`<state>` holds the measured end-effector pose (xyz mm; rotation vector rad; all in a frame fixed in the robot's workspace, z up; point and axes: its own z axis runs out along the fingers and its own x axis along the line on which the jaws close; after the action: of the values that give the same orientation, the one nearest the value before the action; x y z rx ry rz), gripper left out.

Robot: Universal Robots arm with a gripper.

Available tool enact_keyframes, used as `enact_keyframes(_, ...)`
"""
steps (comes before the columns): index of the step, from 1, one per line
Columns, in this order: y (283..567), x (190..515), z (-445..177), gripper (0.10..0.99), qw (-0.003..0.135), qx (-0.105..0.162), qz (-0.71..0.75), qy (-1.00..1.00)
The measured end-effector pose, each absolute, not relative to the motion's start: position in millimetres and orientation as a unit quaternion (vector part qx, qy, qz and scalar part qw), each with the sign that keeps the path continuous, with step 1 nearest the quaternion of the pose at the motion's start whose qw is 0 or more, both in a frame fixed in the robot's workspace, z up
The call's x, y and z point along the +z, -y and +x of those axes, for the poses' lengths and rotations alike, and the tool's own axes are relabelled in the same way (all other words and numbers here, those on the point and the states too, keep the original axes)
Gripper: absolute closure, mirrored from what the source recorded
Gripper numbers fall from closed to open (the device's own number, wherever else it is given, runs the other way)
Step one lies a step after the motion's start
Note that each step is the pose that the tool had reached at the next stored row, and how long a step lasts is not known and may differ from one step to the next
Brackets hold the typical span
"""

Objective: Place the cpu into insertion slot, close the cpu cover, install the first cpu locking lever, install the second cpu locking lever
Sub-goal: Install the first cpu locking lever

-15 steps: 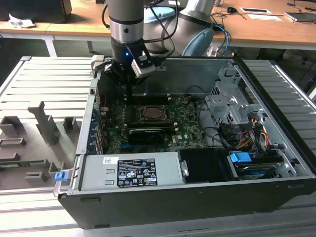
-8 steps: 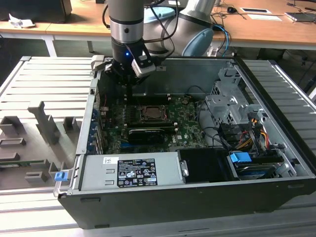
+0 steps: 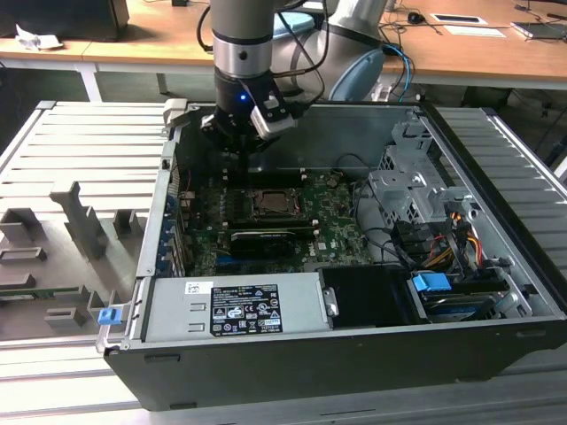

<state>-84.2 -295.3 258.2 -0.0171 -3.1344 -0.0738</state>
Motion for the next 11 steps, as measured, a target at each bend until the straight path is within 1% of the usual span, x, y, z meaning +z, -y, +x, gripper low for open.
enact_keyframes(7, 295.4, 255.7, -45.2, 0.98, 0.007, -0.024, -0.005, 1.0)
enact_keyframes(8, 295.4, 254.7, -41.3, 0.98, 0.007, -0.029, -0.005, 1.0)
enact_keyframes(9, 295.4, 254.0, -41.2, 0.98, 0.007, -0.04, -0.005, 0.999)
enact_keyframes(11, 295.4, 247.0, -41.3, 0.98, 0.008, -0.042, 0.021, 0.999)
